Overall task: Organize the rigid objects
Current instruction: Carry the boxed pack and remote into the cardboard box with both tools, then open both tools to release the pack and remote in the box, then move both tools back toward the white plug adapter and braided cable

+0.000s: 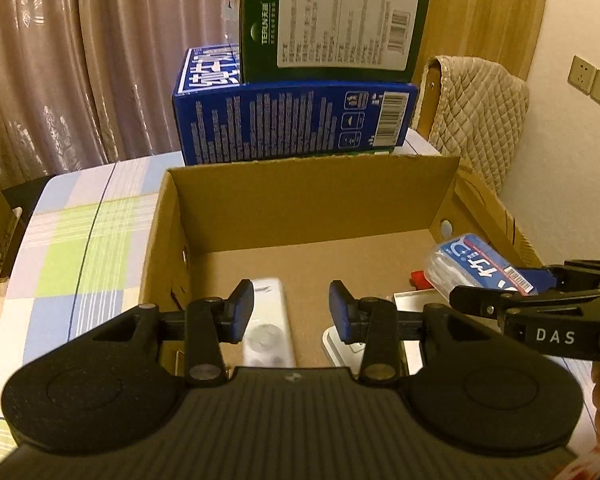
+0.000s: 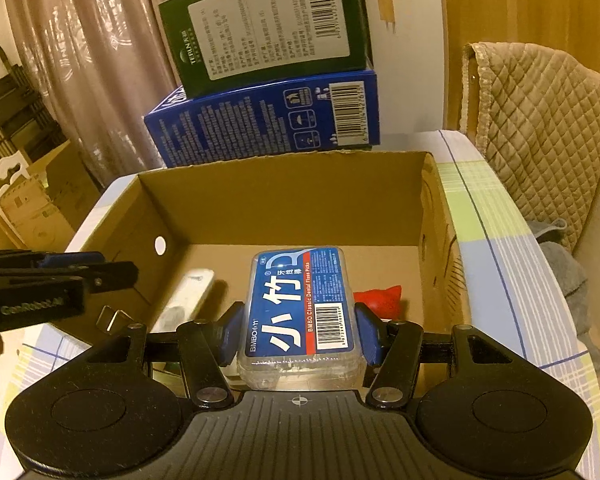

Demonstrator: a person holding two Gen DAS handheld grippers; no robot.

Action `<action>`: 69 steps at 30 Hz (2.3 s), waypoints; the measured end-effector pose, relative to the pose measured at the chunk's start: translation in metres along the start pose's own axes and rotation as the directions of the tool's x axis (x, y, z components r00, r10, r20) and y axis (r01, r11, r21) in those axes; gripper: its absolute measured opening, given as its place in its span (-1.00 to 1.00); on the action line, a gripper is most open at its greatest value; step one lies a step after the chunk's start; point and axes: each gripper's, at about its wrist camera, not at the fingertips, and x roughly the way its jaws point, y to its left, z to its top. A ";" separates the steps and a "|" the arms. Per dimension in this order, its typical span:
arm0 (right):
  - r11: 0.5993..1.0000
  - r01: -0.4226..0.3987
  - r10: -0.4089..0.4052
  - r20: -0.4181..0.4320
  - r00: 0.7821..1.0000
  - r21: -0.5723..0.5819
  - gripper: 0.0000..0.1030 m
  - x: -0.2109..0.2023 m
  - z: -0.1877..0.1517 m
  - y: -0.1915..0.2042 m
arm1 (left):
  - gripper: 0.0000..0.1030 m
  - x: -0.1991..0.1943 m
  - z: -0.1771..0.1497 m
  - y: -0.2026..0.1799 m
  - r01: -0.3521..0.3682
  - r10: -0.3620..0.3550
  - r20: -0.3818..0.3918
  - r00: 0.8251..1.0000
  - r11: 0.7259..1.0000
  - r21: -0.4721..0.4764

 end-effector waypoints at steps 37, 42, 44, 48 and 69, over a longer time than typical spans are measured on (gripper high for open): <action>0.999 0.052 -0.050 0.153 0.987 -0.007 0.39 -0.061 -0.005 -0.019 | -0.02 -0.059 -0.008 -0.013 0.003 -0.003 0.053 0.999 1.000 0.001; 0.998 0.055 -0.054 0.162 0.985 0.002 0.39 -0.095 -0.014 -0.024 | 0.04 -0.090 -0.016 -0.017 0.009 -0.007 0.081 0.997 1.000 -0.018; 0.999 0.050 -0.052 0.164 0.985 0.018 0.39 -0.110 -0.022 -0.027 | 0.06 -0.103 -0.022 -0.019 0.010 -0.008 0.085 0.996 1.000 -0.026; 0.999 0.046 -0.049 0.160 0.986 0.025 0.39 -0.138 -0.042 -0.027 | 0.15 -0.127 -0.038 -0.025 0.008 -0.005 0.091 0.996 0.999 -0.035; 0.992 -0.012 0.001 0.089 0.996 0.128 0.39 -0.218 -0.175 0.003 | 0.47 -0.196 -0.174 -0.062 -0.026 0.033 0.053 0.998 0.990 -0.138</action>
